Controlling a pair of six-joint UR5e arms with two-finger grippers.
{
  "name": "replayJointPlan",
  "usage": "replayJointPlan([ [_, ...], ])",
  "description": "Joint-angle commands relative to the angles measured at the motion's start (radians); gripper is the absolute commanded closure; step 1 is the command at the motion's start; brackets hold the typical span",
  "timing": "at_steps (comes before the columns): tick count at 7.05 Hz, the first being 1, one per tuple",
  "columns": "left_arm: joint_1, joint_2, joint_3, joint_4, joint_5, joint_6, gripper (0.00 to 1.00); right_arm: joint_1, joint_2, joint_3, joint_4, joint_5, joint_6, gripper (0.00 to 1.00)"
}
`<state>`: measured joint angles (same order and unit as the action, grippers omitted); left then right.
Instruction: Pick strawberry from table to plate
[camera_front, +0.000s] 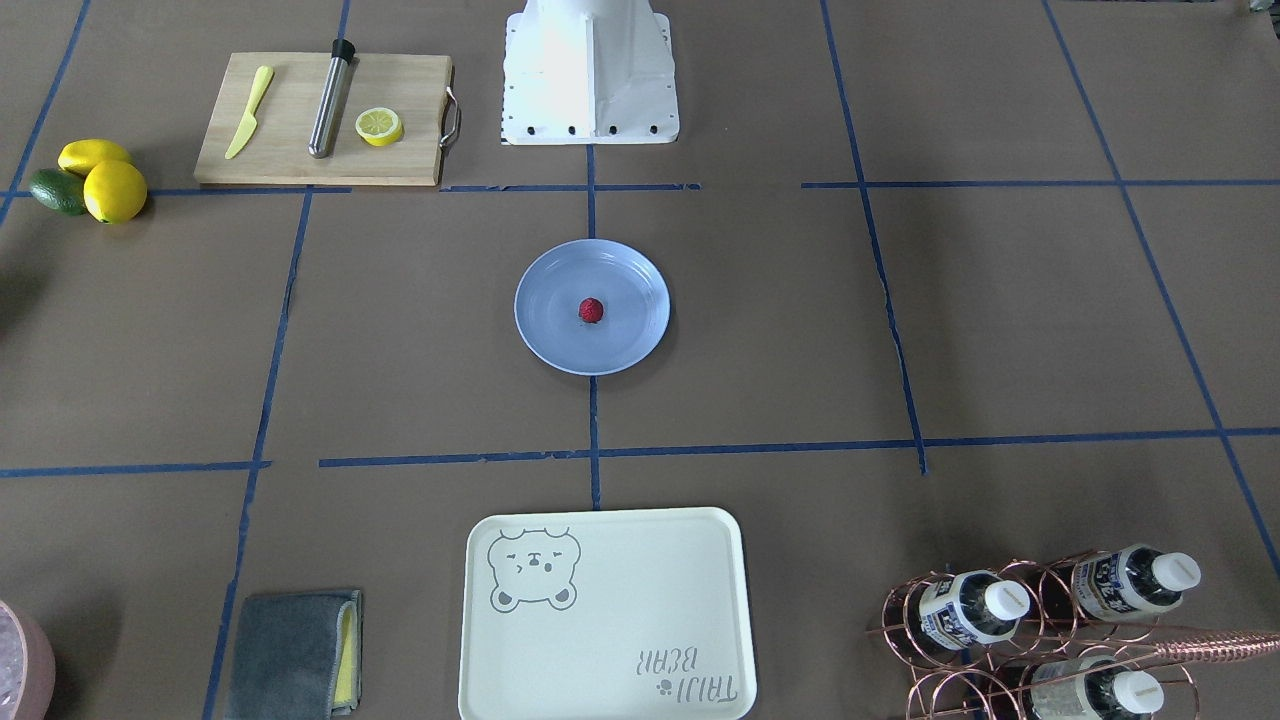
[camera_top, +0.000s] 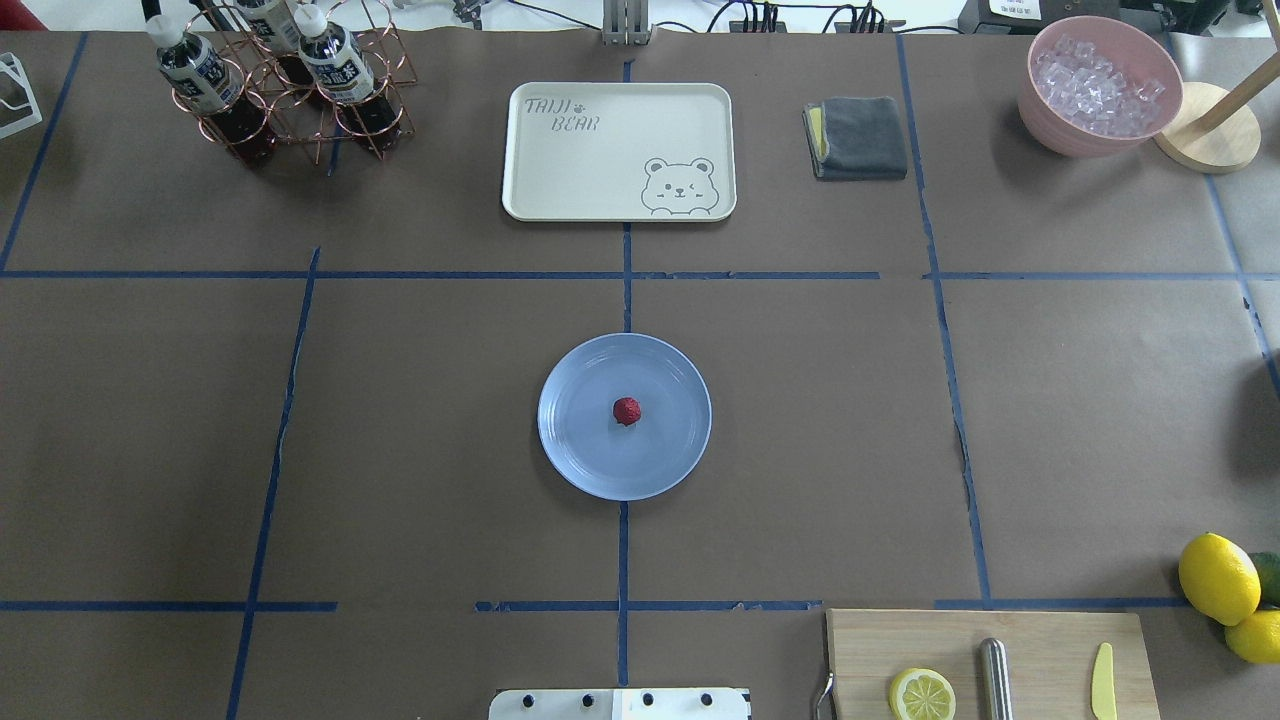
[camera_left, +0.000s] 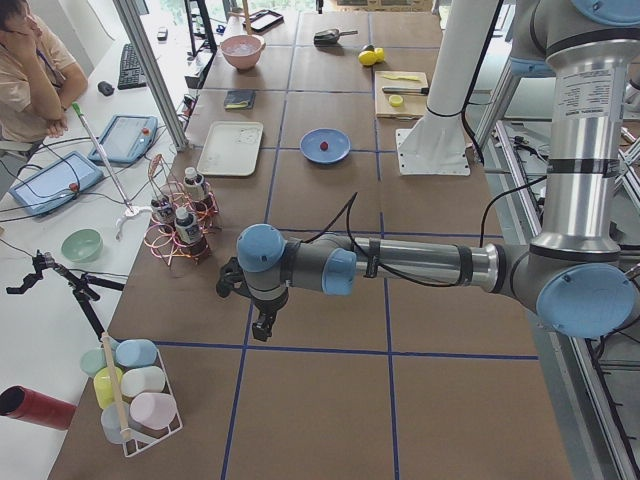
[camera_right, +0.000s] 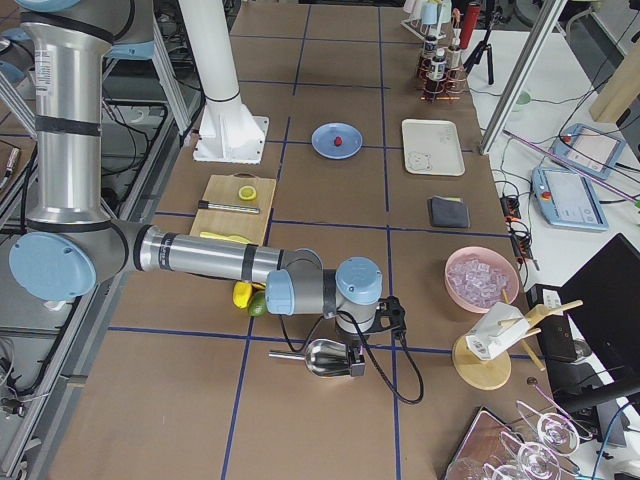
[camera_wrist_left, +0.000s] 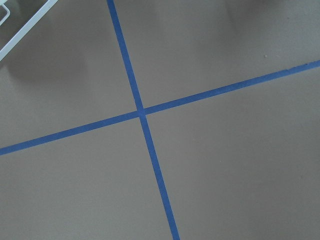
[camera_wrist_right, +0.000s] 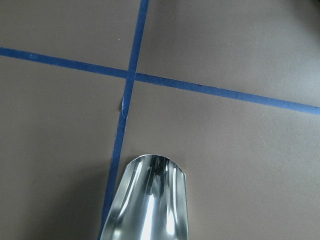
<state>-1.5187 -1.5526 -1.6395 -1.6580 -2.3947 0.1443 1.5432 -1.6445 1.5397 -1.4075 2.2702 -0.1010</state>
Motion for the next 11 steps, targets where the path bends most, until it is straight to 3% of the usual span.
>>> replayJointPlan([
  [1,0.000,0.006,-0.006,0.001,0.000,0.001,0.00,0.000,0.003,-0.001,-0.005,0.047,0.020,0.00],
  [11,-0.001,0.000,-0.025,0.001,0.000,0.005,0.00,-0.023,0.006,0.004,0.012,0.065,0.043,0.00],
])
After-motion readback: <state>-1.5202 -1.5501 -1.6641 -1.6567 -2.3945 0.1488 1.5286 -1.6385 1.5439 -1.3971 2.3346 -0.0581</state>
